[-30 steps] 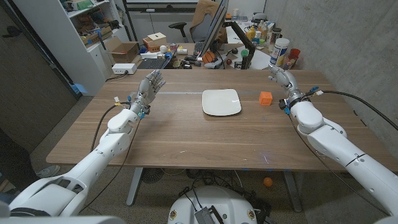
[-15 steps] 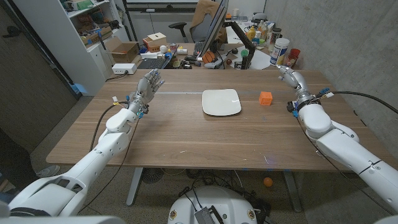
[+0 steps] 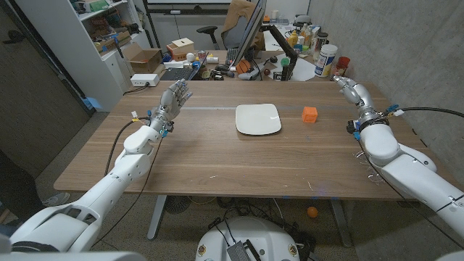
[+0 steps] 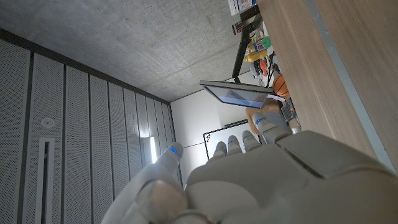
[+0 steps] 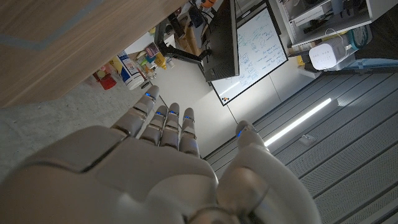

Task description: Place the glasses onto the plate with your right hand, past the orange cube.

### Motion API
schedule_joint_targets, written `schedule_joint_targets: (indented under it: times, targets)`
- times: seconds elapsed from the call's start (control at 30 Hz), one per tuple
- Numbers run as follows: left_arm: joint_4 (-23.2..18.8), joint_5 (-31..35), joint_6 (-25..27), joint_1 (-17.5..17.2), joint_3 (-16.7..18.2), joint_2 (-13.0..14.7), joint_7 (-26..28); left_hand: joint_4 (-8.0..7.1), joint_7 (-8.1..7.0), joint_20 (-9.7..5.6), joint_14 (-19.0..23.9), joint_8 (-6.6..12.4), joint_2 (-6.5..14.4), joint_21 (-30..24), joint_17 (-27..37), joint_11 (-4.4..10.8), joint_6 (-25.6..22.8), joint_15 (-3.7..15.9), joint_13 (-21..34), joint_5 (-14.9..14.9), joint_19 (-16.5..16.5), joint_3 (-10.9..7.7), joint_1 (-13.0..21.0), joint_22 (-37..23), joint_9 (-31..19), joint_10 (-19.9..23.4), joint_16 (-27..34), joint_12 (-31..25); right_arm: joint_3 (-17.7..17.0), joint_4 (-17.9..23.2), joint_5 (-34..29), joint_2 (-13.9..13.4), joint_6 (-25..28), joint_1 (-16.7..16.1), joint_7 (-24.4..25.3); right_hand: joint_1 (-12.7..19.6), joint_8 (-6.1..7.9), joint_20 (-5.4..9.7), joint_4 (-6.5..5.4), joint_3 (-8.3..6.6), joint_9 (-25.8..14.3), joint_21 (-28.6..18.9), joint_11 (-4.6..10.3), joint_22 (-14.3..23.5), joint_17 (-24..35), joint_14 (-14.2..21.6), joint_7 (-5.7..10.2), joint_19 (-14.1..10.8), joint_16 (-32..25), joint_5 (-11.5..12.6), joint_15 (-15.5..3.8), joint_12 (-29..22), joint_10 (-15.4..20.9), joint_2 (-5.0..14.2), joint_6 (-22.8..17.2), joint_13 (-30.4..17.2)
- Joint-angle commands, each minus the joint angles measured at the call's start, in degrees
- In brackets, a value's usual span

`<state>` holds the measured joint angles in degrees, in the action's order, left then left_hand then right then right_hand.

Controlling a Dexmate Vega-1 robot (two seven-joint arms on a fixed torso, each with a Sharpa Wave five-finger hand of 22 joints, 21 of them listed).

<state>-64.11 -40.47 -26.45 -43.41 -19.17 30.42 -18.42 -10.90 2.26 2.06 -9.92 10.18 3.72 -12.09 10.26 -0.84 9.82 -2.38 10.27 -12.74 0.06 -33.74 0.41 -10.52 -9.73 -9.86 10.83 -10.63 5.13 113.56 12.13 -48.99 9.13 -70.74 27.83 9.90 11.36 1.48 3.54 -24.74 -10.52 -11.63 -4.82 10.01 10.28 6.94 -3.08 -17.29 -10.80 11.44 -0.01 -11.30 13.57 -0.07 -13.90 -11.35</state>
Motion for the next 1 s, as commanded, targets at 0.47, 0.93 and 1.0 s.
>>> schedule_joint_targets:
  times: [0.47, 0.93, 1.0]
  targets:
    - [1.27, 2.92, -2.25, 1.76, -1.46, -0.2, -0.01, 0.25, 0.52, 0.25, -0.83, 0.17, 6.32, -0.16, 0.21, -0.24, 0.22, -0.32, 0.2, -0.22, 0.19, -0.33, 0.28, -0.34, -0.24, -0.42, 0.08, -0.52, -13.32, 8.89, -8.05, -0.55, 13.0, -12.48, 2.73, 0.26, -0.29, 0.05, 0.36, 0.28, -0.31, 0.27, 0.12, 0.13, 0.17, -0.16, -0.04, 0.29, 0.12, 0.28, 0.09, -0.15, -0.34, -0.61, 0.52, -0.08]
    - [4.99, 4.35, -3.82, 4.04, -2.66, -1.03, -1.21, 0.27, 0.53, -0.05, -0.91, 0.18, 6.31, -0.17, 0.21, -0.23, 0.21, -0.26, 0.21, -0.22, 0.18, -0.32, 0.29, -0.35, -0.24, -0.46, 0.05, -0.51, -19.15, 16.93, -17.4, 2.33, 22.34, -19.66, 2.67, 0.56, -0.2, -0.2, 0.85, 0.58, -0.32, -0.08, 0.18, 0.14, 0.11, 0.47, -0.36, -0.63, -0.11, 0.46, 0.28, -0.28, -0.03, -0.85, 0.35, -0.09]
    - [5.61, 4.35, -4.01, 4.4, -2.83, -1.29, -1.59, 0.27, 0.52, -0.1, -0.91, 0.18, 6.31, -0.16, 0.21, -0.2, 0.22, -0.25, 0.21, -0.22, 0.15, -0.32, 0.29, -0.35, -0.24, -0.47, 0.05, -0.51, -20.13, 18.7, -18.65, 2.7, 24.81, -20.75, 1.84, 0.58, -0.19, -0.2, 0.89, 0.62, -0.32, -0.07, 0.19, 0.14, 0.11, 0.43, -0.35, -0.62, -0.09, 0.47, 0.28, -0.26, -0.06, -0.88, 0.33, -0.09]
